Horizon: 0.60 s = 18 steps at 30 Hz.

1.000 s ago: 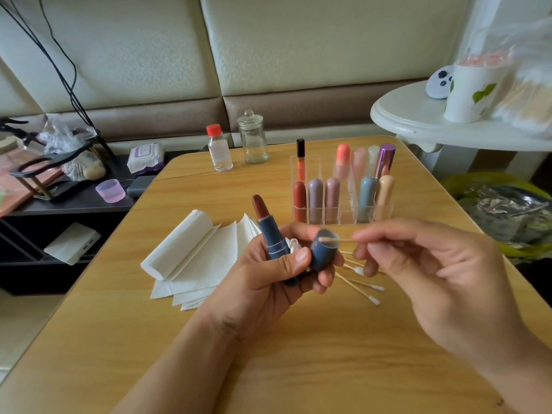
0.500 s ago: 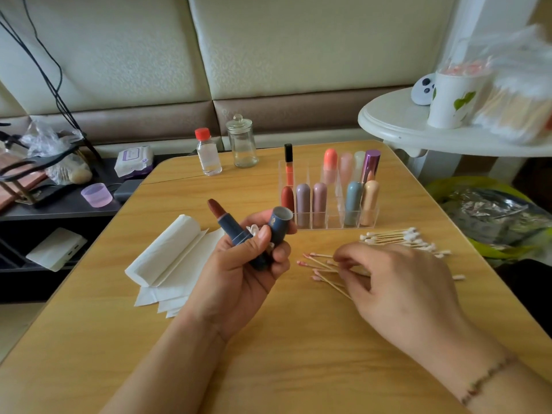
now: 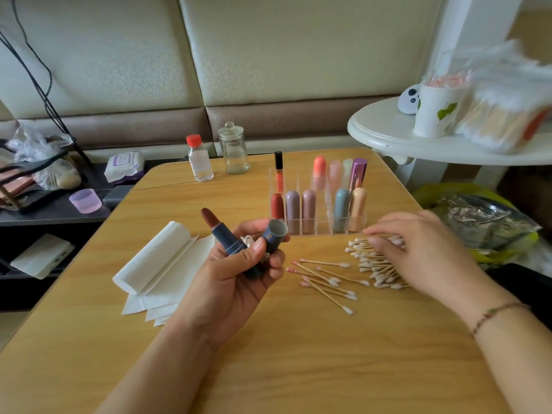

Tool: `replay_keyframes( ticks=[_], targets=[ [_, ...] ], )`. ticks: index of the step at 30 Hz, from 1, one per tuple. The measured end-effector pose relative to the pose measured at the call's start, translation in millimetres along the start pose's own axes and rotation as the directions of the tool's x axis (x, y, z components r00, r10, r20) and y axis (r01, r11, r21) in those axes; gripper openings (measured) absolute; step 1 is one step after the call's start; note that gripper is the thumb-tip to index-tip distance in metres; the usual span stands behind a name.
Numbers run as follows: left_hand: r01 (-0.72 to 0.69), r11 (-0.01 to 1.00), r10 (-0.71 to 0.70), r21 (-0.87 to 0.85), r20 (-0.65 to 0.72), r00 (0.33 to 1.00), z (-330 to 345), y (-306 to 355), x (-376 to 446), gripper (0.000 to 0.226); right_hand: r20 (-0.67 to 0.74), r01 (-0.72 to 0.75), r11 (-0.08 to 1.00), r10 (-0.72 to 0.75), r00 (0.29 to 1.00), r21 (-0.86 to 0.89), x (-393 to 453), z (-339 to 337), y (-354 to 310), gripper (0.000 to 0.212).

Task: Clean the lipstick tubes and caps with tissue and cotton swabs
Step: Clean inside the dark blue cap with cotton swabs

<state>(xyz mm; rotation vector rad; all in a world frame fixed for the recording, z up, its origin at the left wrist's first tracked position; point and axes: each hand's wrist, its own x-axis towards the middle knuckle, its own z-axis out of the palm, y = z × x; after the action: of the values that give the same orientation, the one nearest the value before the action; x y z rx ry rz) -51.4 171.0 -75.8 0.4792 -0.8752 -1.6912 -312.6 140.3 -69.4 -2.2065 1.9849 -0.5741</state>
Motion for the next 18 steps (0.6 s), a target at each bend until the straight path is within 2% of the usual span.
replay_keyframes(
  ticks=[4,8,15,18],
  targets=[
    [0.012,1.0,-0.012,-0.006,0.001,1.0,-1.1,-0.1,0.1,0.037,-0.01,0.007,0.997,-0.008,1.0,-0.082,8.2,9.5,-0.6,0.019],
    [0.015,1.0,-0.015,0.001,0.012,1.0,-0.5,-0.4,0.0,0.037,-0.038,-0.012,1.0,0.013,0.999,0.014,9.9,9.3,-5.0,0.001],
    [0.019,1.0,-0.019,-0.001,0.02,1.0,-0.4,-0.1,0.1,0.036,-0.115,0.078,0.997,-0.08,0.99,-0.016,8.9,13.8,-6.5,0.01],
    [0.02,1.0,-0.02,-0.013,0.016,1.0,-0.1,-0.2,0.4,0.036,-0.221,0.139,0.99,-0.131,0.966,0.019,8.1,13.7,-5.6,0.008]
  ],
)
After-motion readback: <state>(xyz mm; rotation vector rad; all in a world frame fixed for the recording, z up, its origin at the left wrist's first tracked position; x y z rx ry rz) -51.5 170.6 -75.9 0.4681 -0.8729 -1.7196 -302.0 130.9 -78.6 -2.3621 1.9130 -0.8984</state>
